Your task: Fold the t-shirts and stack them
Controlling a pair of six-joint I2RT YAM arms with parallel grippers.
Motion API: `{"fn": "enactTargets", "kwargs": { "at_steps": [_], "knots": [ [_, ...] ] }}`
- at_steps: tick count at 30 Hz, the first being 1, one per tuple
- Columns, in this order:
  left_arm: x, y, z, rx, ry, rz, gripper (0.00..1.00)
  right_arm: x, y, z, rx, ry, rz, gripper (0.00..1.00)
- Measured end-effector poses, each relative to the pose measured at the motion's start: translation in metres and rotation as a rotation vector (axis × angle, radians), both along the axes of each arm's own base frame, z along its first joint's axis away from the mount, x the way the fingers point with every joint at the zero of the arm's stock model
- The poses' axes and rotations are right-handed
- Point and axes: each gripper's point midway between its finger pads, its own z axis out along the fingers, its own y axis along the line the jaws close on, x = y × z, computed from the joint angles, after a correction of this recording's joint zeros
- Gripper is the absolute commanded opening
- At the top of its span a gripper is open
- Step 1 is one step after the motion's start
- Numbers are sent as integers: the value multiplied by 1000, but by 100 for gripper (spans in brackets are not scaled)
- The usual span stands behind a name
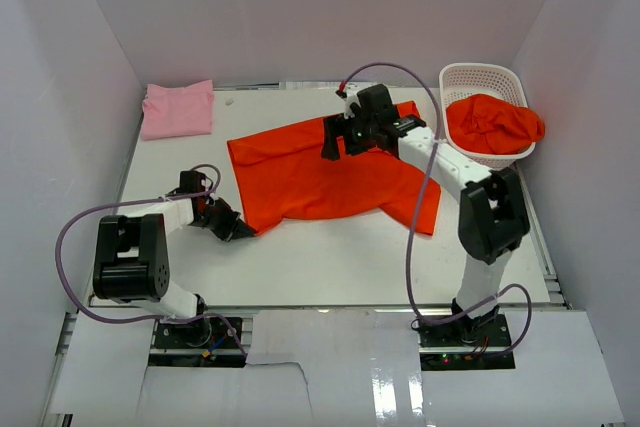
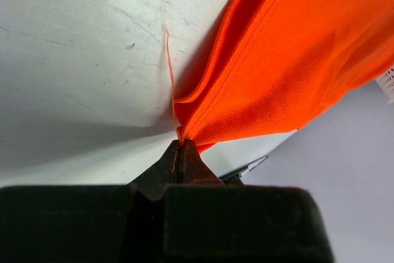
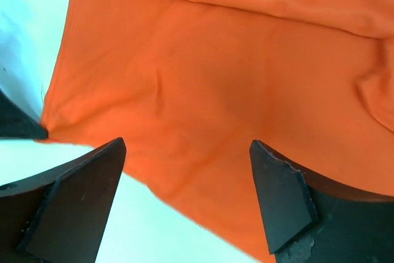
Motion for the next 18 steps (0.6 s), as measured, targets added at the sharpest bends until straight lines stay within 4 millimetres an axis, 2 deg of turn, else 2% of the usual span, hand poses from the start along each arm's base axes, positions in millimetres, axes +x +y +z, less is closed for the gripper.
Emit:
{"fn": "enactTargets", "kwargs": {
  "at_steps": [2,5,7,11,13,15,18],
  "knots": [
    [-1,0,0,-26,9,-2,0,-10,-19,19,-35,-50,-38,89],
    [3,4,-3,-65,31,14,0,-31,-49,23,-100,-63,-110,89],
    [7,7,-4,-93,42,27,0,-53,-73,6,-138,-22,-140,89],
    [21,17,1,-129,21,48,0,-108,-134,-46,-213,150,-246,89],
    [28,19,7,-139,-7,46,0,-134,-162,-63,-236,209,-311,89],
    [35,21,12,-144,-32,40,0,-156,-179,-66,-246,229,-352,89],
    [40,21,12,-156,-39,29,0,-172,-193,-58,-237,196,-400,88]
  ]
}}
